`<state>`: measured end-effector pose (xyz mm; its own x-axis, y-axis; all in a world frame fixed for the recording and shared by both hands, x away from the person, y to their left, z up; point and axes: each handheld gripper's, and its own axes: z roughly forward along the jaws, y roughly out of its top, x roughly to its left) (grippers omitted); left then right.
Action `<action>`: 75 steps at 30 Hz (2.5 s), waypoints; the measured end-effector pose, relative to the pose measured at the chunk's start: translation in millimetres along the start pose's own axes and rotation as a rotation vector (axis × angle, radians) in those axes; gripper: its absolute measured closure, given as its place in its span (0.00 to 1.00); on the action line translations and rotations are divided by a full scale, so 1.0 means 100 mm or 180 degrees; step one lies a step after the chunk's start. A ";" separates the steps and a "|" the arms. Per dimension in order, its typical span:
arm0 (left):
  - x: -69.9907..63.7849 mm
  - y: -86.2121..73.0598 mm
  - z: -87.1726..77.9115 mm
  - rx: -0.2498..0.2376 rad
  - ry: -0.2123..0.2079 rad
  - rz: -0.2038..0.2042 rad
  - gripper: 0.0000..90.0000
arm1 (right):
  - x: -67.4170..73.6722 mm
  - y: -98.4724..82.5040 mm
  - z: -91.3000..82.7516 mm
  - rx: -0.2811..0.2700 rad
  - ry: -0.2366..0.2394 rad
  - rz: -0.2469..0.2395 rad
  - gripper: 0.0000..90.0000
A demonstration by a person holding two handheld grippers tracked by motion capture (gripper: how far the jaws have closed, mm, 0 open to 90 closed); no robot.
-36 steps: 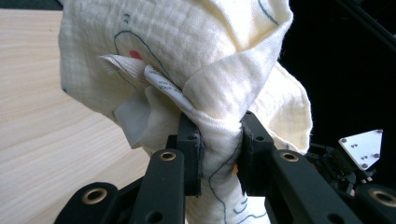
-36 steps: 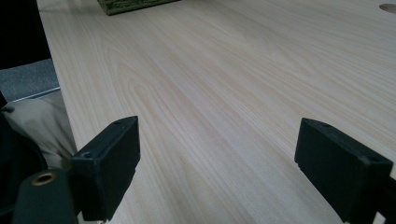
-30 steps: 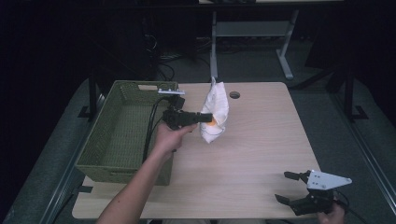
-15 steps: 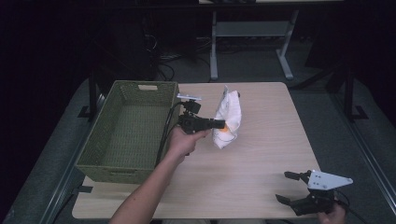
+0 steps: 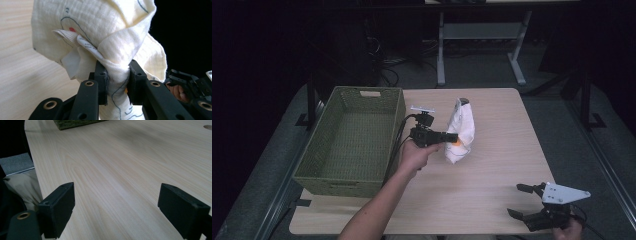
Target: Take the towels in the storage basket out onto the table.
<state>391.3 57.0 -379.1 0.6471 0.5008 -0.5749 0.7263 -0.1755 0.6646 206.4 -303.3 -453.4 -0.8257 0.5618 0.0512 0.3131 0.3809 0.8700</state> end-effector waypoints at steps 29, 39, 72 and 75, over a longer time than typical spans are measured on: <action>0.19 -0.37 0.58 0.0240 0.0481 -0.0036 0.79 | 0.01 0.00 0.03 0.0002 0.0025 -0.0010 0.15; 0.19 -0.41 0.65 0.0218 0.0431 -0.0067 0.71 | 0.01 0.00 0.04 0.0008 0.0040 -0.0020 0.15; 0.08 -0.60 0.34 -0.0092 0.0343 0.0120 0.46 | -0.01 -0.01 0.05 0.0052 -0.0014 0.0041 0.15; 0.05 -0.62 0.28 -0.0127 0.0407 0.0200 0.43 | -0.01 -0.02 0.06 0.0069 -0.0013 0.0034 0.15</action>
<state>356.8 46.6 -436.6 0.6543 0.5943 -0.4676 0.6737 -0.1773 0.7174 209.3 -300.1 -458.0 -0.8202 0.5690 0.0585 0.3321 0.3906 0.8586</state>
